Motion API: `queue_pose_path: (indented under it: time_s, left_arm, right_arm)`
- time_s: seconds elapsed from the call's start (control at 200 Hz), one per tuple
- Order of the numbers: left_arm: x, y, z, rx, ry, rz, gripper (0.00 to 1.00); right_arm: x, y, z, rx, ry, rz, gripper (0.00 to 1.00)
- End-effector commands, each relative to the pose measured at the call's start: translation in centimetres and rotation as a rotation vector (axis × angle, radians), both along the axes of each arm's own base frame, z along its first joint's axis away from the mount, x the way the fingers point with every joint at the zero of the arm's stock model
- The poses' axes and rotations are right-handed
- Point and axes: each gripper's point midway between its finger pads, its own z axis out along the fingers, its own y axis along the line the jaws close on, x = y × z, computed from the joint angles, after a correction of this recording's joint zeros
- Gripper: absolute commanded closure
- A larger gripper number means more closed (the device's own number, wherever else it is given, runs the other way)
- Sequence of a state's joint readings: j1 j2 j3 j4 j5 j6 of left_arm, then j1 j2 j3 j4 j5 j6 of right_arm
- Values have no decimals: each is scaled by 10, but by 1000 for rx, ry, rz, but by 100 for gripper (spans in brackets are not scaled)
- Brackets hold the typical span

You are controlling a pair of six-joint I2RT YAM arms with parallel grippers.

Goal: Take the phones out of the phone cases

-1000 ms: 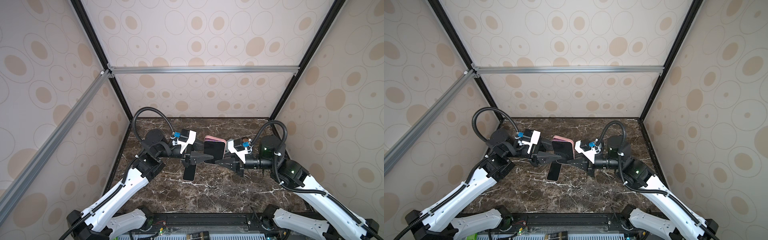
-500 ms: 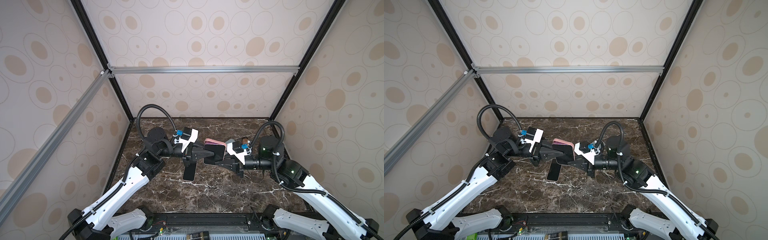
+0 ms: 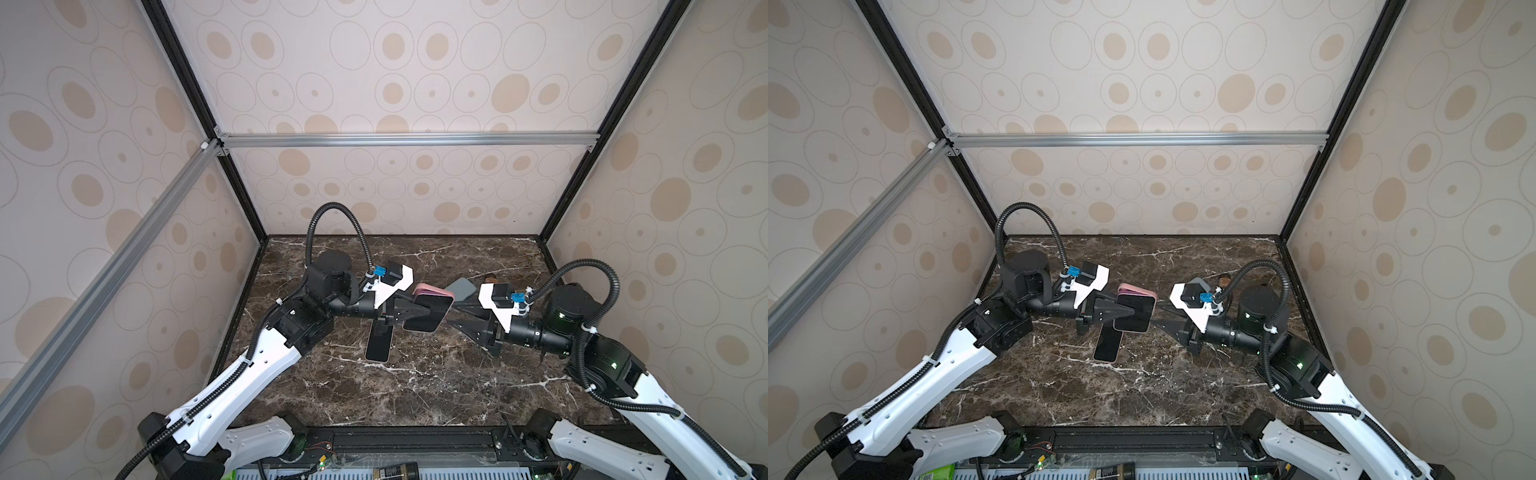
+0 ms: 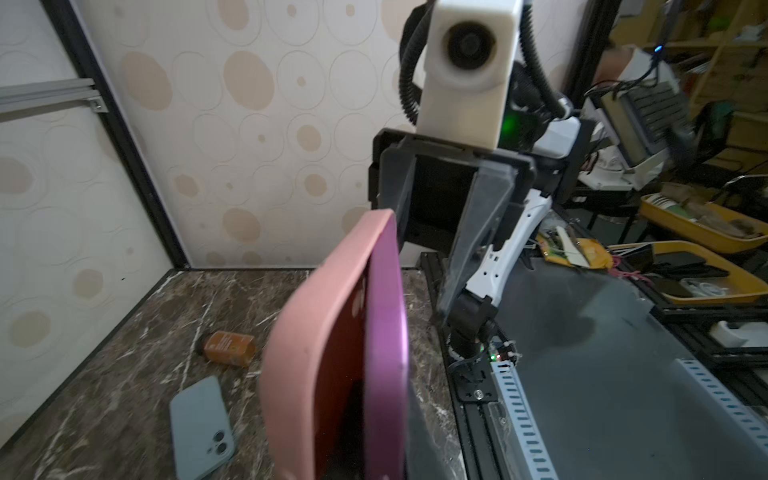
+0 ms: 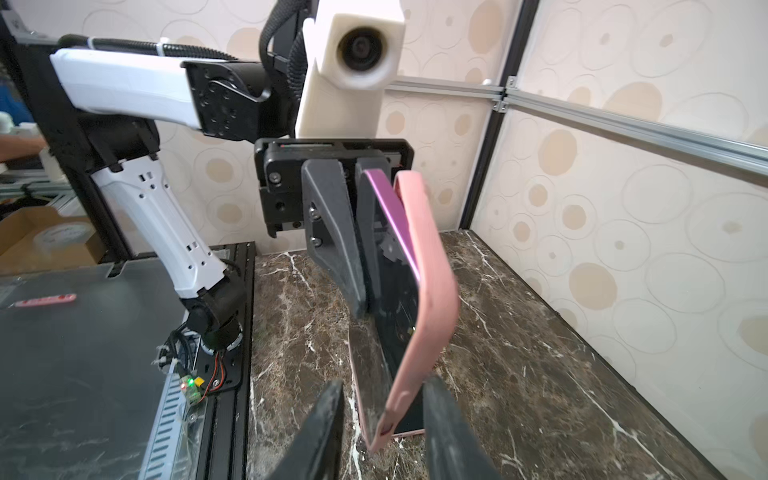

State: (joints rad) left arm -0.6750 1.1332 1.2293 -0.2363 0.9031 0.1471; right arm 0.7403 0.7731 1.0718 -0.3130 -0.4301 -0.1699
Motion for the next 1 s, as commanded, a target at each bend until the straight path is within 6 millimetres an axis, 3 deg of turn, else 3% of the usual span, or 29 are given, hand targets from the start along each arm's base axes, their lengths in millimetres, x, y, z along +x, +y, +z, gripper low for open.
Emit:
queue_pose_path:
  time_s: [0.0, 0.18, 0.55, 0.995]
  left_arm:
    - [18, 10, -1, 97, -130, 118, 100]
    - [25, 11, -17, 200, -158, 166, 100]
    - [3, 5, -30, 252, -211, 116, 100]
    - [-3, 3, -35, 257, -228, 104, 100]
  right_arm:
    - [16, -15, 21, 81, -5, -141, 64]
    - [31, -12, 15, -25, 134, -203, 66]
    - [20, 35, 12, -140, 350, 70, 59]
    - [30, 45, 2, -242, 409, 105, 58]
